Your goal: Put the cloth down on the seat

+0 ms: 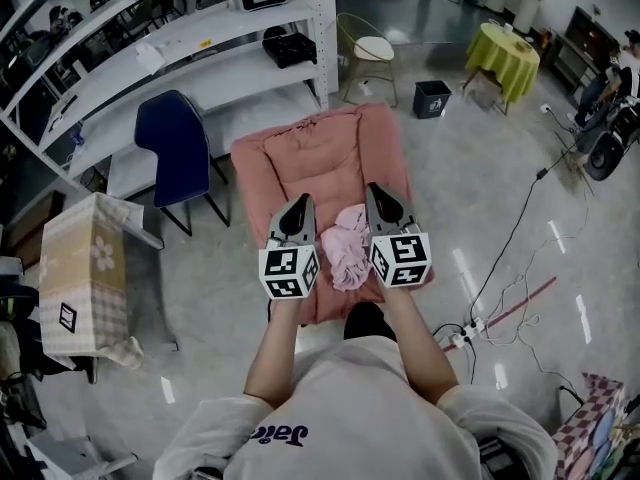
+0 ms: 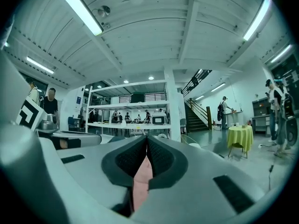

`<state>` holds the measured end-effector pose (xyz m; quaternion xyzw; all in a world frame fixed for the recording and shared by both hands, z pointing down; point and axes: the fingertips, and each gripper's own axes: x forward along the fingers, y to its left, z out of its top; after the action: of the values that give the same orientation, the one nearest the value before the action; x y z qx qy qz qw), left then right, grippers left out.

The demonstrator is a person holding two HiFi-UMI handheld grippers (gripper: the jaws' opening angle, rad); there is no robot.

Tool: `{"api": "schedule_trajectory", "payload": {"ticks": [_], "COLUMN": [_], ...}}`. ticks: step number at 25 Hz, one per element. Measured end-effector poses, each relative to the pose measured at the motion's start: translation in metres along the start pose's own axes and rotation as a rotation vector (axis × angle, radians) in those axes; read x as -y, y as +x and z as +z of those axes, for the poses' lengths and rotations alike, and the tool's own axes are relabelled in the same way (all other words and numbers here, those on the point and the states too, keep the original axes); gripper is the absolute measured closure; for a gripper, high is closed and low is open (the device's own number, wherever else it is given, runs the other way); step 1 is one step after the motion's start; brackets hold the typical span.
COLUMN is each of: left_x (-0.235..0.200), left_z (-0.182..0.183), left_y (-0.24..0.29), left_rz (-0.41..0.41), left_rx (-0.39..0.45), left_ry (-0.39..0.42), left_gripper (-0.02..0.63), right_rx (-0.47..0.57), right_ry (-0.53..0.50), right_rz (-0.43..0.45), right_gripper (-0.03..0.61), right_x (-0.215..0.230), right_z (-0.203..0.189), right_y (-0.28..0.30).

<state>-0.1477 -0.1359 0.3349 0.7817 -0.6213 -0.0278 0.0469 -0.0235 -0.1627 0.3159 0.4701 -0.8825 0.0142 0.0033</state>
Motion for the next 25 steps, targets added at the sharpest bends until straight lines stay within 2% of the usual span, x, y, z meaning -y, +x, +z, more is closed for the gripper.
{"api": "schedule_trajectory", "payload": {"ticks": [4, 10, 25], "left_x": [0.006, 0.006, 0.021], "left_z": [0.005, -0.001, 0.0], "left_y": [-0.002, -0.002, 0.003], "left_rz": [0.007, 0.014, -0.043], "left_rx": [0.017, 0.002, -0.004], "left_ry": [0.02, -0.005, -0.013], "left_gripper": [0.6, 0.6, 0.6], "right_rx": [-0.022, -0.007, -0.045], "right_ry": [-0.002, -0.015, 0.004], "right_rz": [-0.016, -0.003, 0.015], "right_gripper": [0.563, 0.565, 0.565], "right_x": [0.003, 0.003, 0.006], "right_z": [-0.004, -0.004, -0.009], "right_y": [-0.002, -0.006, -0.006]}}
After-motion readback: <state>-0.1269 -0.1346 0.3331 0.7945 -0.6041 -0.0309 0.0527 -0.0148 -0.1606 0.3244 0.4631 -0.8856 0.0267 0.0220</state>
